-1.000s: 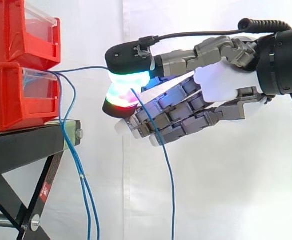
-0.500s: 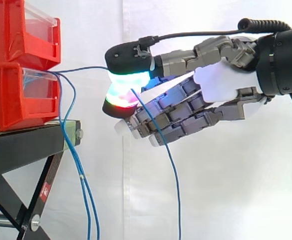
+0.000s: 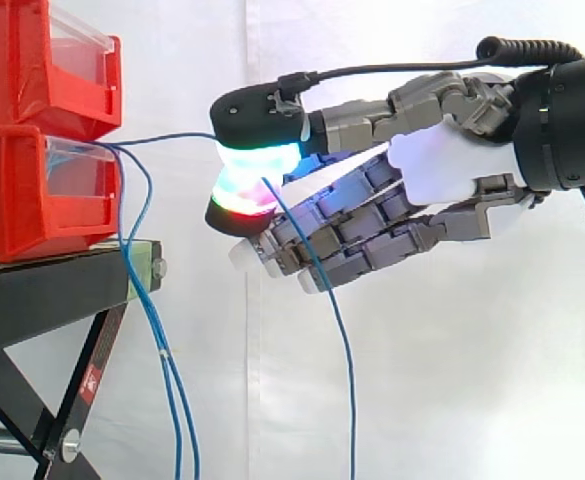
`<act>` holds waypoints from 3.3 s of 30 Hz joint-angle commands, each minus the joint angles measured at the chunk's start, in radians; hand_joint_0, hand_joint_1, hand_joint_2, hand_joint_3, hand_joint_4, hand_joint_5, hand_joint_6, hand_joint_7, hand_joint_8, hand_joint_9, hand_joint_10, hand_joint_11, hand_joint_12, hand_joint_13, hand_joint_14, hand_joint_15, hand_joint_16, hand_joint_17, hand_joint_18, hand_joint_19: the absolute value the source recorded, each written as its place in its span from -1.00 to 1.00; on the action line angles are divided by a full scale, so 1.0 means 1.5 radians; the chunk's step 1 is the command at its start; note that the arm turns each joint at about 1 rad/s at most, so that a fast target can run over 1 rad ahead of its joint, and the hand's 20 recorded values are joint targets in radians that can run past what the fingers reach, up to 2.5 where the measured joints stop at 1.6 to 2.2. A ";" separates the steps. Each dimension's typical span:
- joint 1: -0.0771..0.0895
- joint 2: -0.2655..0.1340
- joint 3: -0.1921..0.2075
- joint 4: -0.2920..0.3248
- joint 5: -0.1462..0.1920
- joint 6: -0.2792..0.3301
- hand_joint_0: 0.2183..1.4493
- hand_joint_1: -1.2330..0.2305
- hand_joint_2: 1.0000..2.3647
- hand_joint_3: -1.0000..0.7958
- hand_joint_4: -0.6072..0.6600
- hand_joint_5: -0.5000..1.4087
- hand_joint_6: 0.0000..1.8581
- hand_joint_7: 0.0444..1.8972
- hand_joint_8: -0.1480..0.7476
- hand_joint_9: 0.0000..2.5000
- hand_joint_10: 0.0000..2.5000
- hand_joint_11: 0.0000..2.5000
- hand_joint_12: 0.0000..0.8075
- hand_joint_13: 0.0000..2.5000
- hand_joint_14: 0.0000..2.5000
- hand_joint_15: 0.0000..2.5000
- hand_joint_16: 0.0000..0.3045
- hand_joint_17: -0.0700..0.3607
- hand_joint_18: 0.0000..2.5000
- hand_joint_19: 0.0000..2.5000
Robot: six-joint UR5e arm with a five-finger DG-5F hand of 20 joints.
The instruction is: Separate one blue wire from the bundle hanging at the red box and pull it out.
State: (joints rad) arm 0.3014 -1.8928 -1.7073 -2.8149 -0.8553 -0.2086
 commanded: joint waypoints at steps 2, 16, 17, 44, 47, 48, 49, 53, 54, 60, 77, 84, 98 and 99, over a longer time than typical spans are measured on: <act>-0.001 0.000 0.000 0.000 0.000 0.000 -0.30 -0.52 -0.97 -0.11 0.09 -0.64 -0.20 0.22 -0.10 -0.55 -0.99 -0.64 -0.07 -0.92 -1.00 -0.92 -0.61 -0.05 -0.88 -0.90; 0.000 0.000 0.000 0.000 0.001 0.000 -0.30 -0.52 -0.97 -0.10 0.08 -0.64 -0.20 0.22 -0.10 -0.54 -0.99 -0.64 -0.07 -0.92 -1.00 -0.92 -0.61 -0.05 -0.87 -0.90; 0.000 0.000 0.000 0.000 0.000 0.000 -0.30 -0.52 -0.97 -0.10 0.08 -0.64 -0.20 0.22 -0.10 -0.54 -0.99 -0.64 -0.07 -0.92 -1.00 -0.92 -0.61 -0.05 -0.87 -0.90; -0.001 0.000 0.000 0.000 0.001 0.000 -0.30 -0.51 -0.97 -0.10 0.08 -0.64 -0.19 0.21 -0.11 -0.54 -0.99 -0.62 -0.08 -0.91 -1.00 -0.92 -0.61 -0.06 -0.87 -0.90; 0.000 0.000 0.000 0.000 0.001 0.000 -0.30 -0.51 -0.97 -0.10 0.08 -0.64 -0.19 0.20 -0.12 -0.54 -0.99 -0.62 -0.08 -0.91 -1.00 -0.92 -0.61 -0.05 -0.87 -0.89; -0.001 0.000 0.000 0.000 0.001 0.000 -0.30 -0.51 -0.97 -0.10 0.08 -0.64 -0.19 0.21 -0.12 -0.54 -0.99 -0.62 -0.08 -0.91 -1.00 -0.92 -0.61 -0.06 -0.87 -0.89; 0.000 0.000 0.000 0.000 0.000 0.000 -0.30 -0.51 -0.97 -0.10 0.08 -0.64 -0.19 0.20 -0.12 -0.54 -0.99 -0.62 -0.08 -0.91 -1.00 -0.92 -0.61 -0.06 -0.86 -0.90; -0.001 0.000 -0.001 -0.001 0.001 0.000 -0.30 -0.51 -0.97 -0.10 0.08 -0.64 -0.19 0.20 -0.12 -0.54 -0.99 -0.62 -0.08 -0.90 -1.00 -0.92 -0.61 -0.06 -0.86 -0.89; -0.003 0.000 0.000 -0.017 0.000 -0.001 -0.30 -0.51 -0.97 -0.10 0.08 -0.64 -0.19 0.20 -0.12 -0.54 -0.99 -0.62 -0.08 -0.90 -1.00 -0.92 -0.61 -0.06 -0.86 -0.90; -0.002 0.000 0.000 -0.026 0.000 0.000 -0.30 -0.51 -0.97 -0.10 0.08 -0.64 -0.19 0.20 -0.13 -0.54 -0.99 -0.62 -0.08 -0.90 -1.00 -0.92 -0.61 -0.06 -0.86 -0.89; 0.022 0.000 0.000 -0.198 -0.032 0.031 -0.30 -0.51 -0.97 -0.10 0.08 -0.64 -0.19 0.20 -0.13 -0.54 -0.99 -0.63 -0.08 -0.90 -1.00 -0.91 -0.61 -0.06 -0.86 -0.89; 0.030 0.001 0.000 -0.210 -0.031 0.044 -0.30 -0.51 -0.97 -0.10 0.08 -0.64 -0.19 0.20 -0.13 -0.54 -0.99 -0.64 -0.08 -0.90 -1.00 -0.92 -0.61 -0.06 -0.86 -0.89; 0.056 0.000 -0.050 -0.242 -0.030 0.122 -0.30 -0.51 -0.97 -0.09 0.08 -0.64 -0.19 0.21 -0.14 -0.54 -0.99 -0.63 -0.08 -0.90 -1.00 -0.91 -0.61 -0.06 -0.86 -0.90; 0.058 0.000 -0.050 -0.242 -0.030 0.124 -0.30 -0.51 -0.97 -0.10 0.08 -0.64 -0.19 0.19 -0.14 -0.55 -0.99 -0.62 -0.08 -0.90 -1.00 -0.91 -0.61 -0.06 -0.86 -0.90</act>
State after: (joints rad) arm 0.3796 -1.8925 -1.7708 -3.1822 -0.9020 -0.0388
